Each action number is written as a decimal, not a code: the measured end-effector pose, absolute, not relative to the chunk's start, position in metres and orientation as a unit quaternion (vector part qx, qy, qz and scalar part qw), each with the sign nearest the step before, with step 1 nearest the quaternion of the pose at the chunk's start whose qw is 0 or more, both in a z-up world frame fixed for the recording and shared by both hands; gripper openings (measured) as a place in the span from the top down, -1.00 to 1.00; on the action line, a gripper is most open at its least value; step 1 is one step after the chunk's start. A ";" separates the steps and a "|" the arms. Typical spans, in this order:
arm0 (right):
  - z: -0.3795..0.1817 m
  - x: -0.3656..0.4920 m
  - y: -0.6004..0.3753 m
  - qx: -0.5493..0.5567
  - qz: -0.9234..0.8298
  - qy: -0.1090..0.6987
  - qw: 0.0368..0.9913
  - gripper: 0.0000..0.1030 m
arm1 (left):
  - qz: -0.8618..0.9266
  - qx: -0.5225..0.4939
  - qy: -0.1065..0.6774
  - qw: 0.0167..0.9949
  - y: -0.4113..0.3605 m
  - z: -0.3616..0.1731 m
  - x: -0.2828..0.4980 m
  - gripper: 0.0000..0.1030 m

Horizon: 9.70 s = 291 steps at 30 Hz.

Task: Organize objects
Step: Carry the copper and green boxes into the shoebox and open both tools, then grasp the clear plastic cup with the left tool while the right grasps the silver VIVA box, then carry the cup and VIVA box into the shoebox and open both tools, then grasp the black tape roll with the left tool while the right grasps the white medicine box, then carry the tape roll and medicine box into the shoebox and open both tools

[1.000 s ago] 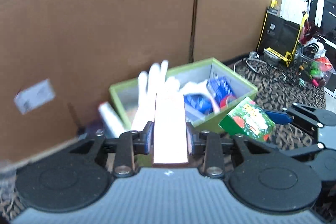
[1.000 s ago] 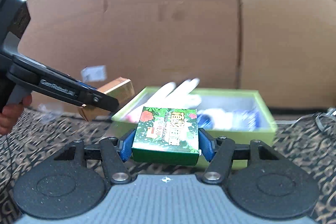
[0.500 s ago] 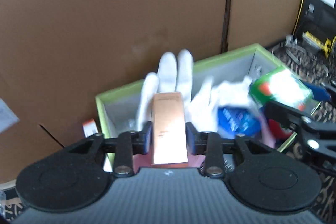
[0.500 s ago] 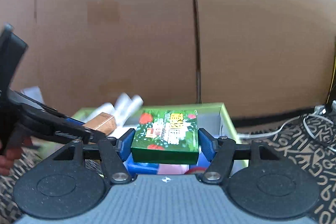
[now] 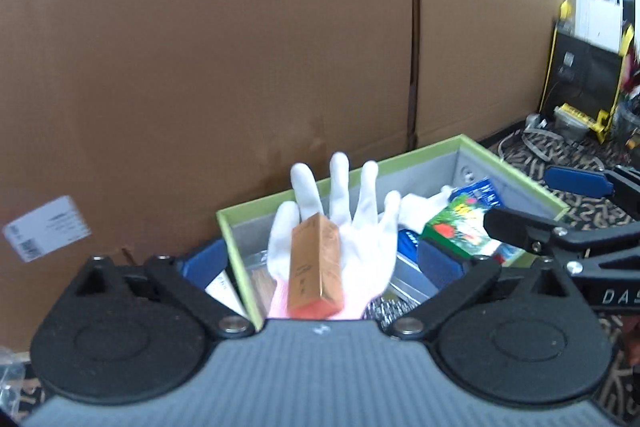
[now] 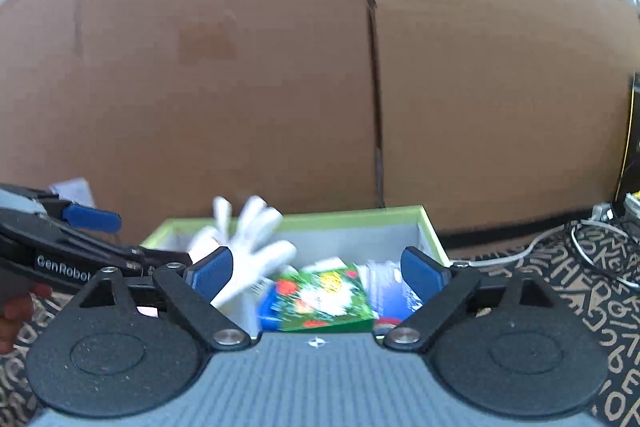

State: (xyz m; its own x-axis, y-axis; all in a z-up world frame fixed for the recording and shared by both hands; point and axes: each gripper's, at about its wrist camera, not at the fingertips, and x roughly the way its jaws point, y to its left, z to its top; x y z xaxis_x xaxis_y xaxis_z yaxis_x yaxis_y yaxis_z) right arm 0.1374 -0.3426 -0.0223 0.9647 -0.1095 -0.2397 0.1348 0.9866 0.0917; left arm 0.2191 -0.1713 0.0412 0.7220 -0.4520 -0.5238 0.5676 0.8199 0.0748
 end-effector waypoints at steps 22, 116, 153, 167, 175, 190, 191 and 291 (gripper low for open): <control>-0.083 0.152 -0.170 0.071 0.069 0.227 0.969 -0.56 | -0.090 0.020 0.329 0.940 0.104 0.006 0.138 -1.00; -0.045 0.048 -0.262 0.043 0.054 0.195 0.978 0.17 | -0.355 0.120 0.312 0.873 -0.094 0.038 0.128 -0.01; -0.036 0.126 -0.377 0.014 -0.073 0.133 0.988 -0.80 | -0.237 0.063 0.278 0.929 -0.203 0.034 0.213 -1.00; -0.031 0.063 -0.298 0.044 -0.041 0.125 0.990 -0.91 | -0.157 0.088 0.247 0.952 -0.117 0.057 0.125 -1.00; -0.046 0.066 -0.252 0.044 -0.001 0.158 0.986 -0.91 | -0.102 0.077 0.260 0.957 -0.058 0.046 0.111 -1.00; -0.052 0.102 -0.167 -0.012 0.084 0.175 0.981 -0.91 | -0.057 0.025 0.294 0.954 0.044 0.020 0.129 -1.00; -0.055 0.110 -0.160 -0.019 0.086 0.177 0.980 -0.91 | -0.054 0.024 0.299 0.952 0.050 0.017 0.133 -1.00; -0.015 0.075 -0.380 0.017 -0.069 0.152 0.986 -0.40 | -0.373 0.047 0.272 0.886 -0.201 0.085 0.165 0.66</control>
State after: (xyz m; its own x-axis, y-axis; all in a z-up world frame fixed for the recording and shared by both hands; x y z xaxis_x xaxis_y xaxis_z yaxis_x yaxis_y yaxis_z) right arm 0.0746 -0.3801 -0.0152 0.9443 -0.1299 -0.3024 0.1403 0.9900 0.0128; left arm 0.1652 -0.2006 0.0848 0.5736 -0.6357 -0.5165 0.6871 0.7167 -0.1190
